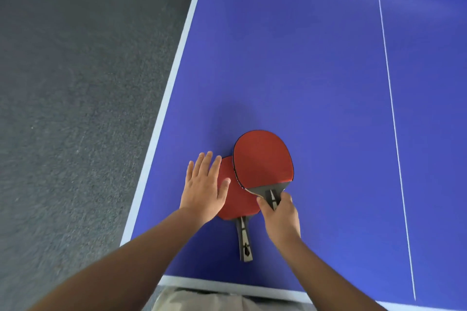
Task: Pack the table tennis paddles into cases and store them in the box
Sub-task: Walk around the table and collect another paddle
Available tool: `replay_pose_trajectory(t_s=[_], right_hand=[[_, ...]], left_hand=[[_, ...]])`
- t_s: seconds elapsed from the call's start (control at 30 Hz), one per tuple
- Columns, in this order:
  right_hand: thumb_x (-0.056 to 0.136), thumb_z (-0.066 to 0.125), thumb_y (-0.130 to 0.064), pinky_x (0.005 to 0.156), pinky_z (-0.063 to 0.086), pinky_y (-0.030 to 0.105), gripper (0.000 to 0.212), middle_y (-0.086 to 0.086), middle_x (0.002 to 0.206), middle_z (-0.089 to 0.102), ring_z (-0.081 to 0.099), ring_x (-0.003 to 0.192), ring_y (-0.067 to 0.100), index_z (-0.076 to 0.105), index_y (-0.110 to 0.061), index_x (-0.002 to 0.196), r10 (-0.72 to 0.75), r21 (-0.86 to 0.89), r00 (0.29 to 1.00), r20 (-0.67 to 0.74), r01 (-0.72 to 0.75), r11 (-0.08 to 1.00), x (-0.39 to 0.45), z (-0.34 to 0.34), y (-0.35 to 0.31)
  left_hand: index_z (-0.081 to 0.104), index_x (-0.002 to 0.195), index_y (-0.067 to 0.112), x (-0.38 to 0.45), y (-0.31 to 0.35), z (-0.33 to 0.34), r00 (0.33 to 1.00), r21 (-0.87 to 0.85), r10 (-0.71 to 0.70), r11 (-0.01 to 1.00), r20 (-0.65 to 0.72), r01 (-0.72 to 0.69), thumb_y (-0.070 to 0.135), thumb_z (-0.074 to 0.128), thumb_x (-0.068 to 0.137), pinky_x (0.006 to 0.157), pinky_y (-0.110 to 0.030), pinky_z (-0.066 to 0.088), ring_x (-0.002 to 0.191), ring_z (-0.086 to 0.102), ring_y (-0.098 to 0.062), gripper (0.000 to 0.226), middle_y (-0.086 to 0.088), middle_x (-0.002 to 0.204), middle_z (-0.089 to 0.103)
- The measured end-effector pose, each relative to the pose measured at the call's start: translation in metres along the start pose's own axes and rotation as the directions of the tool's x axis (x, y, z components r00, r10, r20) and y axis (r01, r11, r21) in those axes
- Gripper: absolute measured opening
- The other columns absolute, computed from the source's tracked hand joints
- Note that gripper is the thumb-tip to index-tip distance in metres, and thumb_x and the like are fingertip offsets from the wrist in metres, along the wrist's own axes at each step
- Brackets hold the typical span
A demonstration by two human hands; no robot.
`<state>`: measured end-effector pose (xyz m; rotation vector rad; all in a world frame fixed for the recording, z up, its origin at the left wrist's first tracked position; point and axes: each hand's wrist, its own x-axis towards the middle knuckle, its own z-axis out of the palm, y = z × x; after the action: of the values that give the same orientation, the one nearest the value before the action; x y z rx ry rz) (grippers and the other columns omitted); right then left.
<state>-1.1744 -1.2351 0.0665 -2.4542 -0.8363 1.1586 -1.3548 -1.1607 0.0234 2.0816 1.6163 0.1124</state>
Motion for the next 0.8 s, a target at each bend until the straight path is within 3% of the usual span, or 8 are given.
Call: replay_pose_trajectory(t_s=[0.23, 0.43, 0.53, 0.63, 0.8], right_hand=[[0.093, 0.060, -0.042, 0.057, 0.050, 0.032, 0.029, -0.003, 0.085, 0.063, 0.062, 0.072, 0.016, 0.044, -0.018, 0.098, 0.028, 0.027, 0.999, 0.044, -0.030, 0.999, -0.068, 0.052, 0.044], [0.093, 0.060, -0.040, 0.063, 0.052, 0.037, 0.028, -0.001, 0.089, 0.060, 0.060, 0.078, 0.017, 0.042, -0.019, 0.096, 0.030, 0.051, 0.999, -0.024, -0.029, 0.998, -0.075, 0.074, 0.046], [0.092, 0.062, -0.042, 0.077, 0.053, 0.044, 0.033, 0.002, 0.097, 0.058, 0.056, 0.093, 0.023, 0.044, -0.015, 0.099, 0.007, 0.010, 0.997, -0.072, -0.007, 1.000, -0.068, 0.080, 0.039], [0.092, 0.061, -0.043, 0.088, 0.047, 0.042, 0.042, 0.005, 0.110, 0.056, 0.048, 0.108, 0.024, 0.047, -0.009, 0.110, -0.011, -0.069, 0.998, -0.068, 0.006, 0.998, -0.059, 0.084, 0.033], [0.092, 0.057, -0.049, 0.097, 0.043, 0.040, 0.052, 0.008, 0.123, 0.051, 0.044, 0.118, 0.027, 0.044, -0.008, 0.122, -0.027, -0.230, 0.996, -0.090, 0.005, 0.973, -0.058, 0.092, 0.030]], left_hand=[[0.034, 0.151, 0.014, -0.079, -0.023, 0.020, 0.996, -0.072, -0.086, 0.994, 0.030, 0.088, 0.057, 0.021, 0.096, 0.123, -0.046, 0.008, 0.150, 0.018, -0.030, 0.071, -0.012, 0.158, 0.030], [0.031, 0.153, 0.015, -0.113, -0.024, 0.026, 0.988, -0.102, -0.134, 0.985, 0.079, 0.142, 0.062, 0.015, 0.090, 0.123, -0.043, 0.006, 0.150, 0.014, -0.028, 0.080, -0.010, 0.159, 0.025], [0.033, 0.152, 0.015, -0.120, -0.022, 0.028, 0.988, -0.111, -0.131, 0.984, 0.082, 0.140, 0.061, 0.015, 0.089, 0.123, -0.044, 0.009, 0.149, 0.017, -0.029, 0.080, -0.010, 0.158, 0.028], [0.034, 0.151, 0.014, -0.121, -0.021, 0.031, 0.989, -0.100, -0.121, 0.987, 0.089, 0.130, 0.060, 0.018, 0.090, 0.122, -0.045, 0.011, 0.147, 0.020, -0.030, 0.078, -0.011, 0.157, 0.030], [0.035, 0.151, 0.013, -0.119, -0.022, 0.032, 0.990, -0.094, -0.105, 0.989, 0.099, 0.114, 0.045, 0.047, 0.099, 0.122, -0.046, 0.012, 0.147, 0.021, -0.031, 0.062, -0.012, 0.156, 0.031]])
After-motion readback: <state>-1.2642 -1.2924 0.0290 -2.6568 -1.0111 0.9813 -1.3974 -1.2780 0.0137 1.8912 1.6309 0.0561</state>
